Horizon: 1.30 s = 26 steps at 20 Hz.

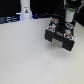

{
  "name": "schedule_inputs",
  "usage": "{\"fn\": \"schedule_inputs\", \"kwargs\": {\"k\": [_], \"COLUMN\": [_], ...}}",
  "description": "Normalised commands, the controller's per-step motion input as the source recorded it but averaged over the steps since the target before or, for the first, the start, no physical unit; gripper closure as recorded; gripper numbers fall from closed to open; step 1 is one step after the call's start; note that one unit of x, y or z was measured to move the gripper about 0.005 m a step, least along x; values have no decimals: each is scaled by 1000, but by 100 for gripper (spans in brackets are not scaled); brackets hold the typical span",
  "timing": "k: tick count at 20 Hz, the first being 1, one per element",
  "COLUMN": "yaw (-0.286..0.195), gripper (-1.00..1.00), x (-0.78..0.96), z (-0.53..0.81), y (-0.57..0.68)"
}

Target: Open the kcup holder, insert the kcup into the holder, and close the kcup holder

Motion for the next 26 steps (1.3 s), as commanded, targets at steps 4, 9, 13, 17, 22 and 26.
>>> {"fn": "schedule_inputs", "kwargs": {"k": [4, 9, 13, 17, 22, 26], "yaw": [49, -7, -10, -9, 14, 4], "gripper": [100, 100, 100, 100, 100, 100], "x": [-257, -219, -284, -227, -83, 85], "z": [-128, 0, -11, -75, -78, -96], "y": [18, -343, -512, -505, -116, -80]}}
